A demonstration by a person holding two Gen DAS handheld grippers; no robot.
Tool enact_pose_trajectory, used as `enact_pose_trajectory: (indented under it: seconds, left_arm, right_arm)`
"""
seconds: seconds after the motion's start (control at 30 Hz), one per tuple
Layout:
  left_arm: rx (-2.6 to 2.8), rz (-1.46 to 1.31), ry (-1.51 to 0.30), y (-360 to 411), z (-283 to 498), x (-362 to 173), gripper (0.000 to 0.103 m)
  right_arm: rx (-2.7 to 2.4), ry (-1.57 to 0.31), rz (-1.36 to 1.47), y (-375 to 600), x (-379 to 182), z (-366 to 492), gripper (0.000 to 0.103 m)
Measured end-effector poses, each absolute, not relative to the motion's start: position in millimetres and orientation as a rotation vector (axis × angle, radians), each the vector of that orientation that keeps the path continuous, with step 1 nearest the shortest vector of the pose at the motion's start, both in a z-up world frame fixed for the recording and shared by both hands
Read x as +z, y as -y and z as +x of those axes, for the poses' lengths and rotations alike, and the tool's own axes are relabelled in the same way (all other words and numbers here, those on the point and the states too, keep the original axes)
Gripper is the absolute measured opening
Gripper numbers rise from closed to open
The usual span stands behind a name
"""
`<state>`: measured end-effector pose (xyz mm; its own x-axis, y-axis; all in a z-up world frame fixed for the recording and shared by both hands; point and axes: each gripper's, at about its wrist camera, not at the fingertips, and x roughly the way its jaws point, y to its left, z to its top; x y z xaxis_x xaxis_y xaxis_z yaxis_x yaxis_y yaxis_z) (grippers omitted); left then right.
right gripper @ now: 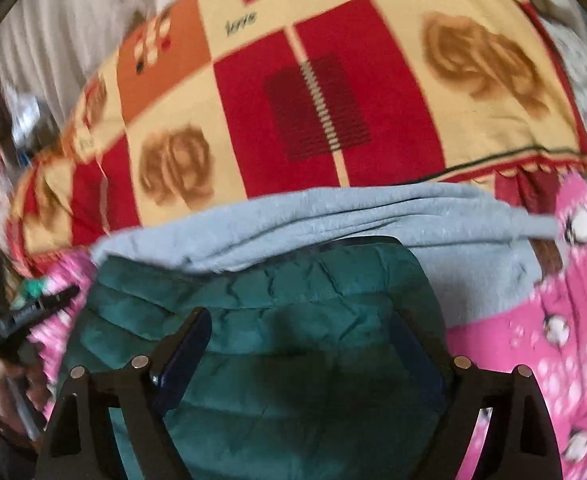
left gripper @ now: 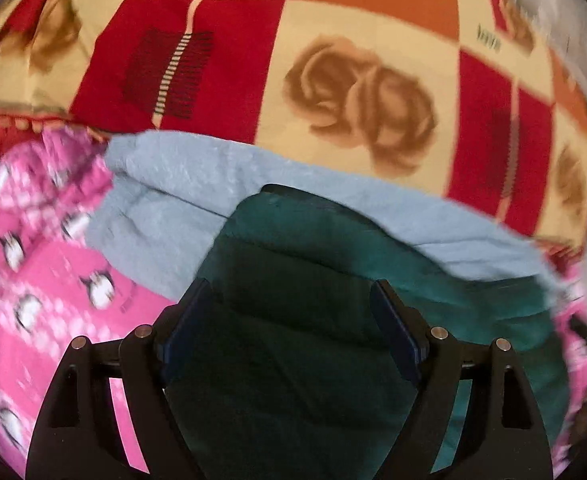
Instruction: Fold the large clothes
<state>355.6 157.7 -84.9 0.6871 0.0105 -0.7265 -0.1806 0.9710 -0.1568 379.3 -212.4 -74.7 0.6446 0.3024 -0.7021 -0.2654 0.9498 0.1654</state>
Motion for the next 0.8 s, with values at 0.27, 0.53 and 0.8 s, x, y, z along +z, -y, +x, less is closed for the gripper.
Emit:
enact_pose_trajectory:
  seconds: [0.27, 0.53, 0.8]
  left_arm:
    - [0.154, -0.161, -0.843, -149.3, 378.4, -133.2, 0.085]
    - [0.127, -0.221, -0.891, -157.2, 391.4, -145.9, 0.090]
    - [0.027, -0.185, -0.849, -165.0, 344.0, -94.9, 0.090]
  right_arm:
    - [0.307, -0.941, -0.013, 220.2, -143.2, 416.9, 0.101]
    - [0.299, -0.961, 0.016, 224.9, -155.7, 422.0, 0.103]
    - [0.282, -0.938, -0.026, 238.5, -107.3, 386.2, 0.096]
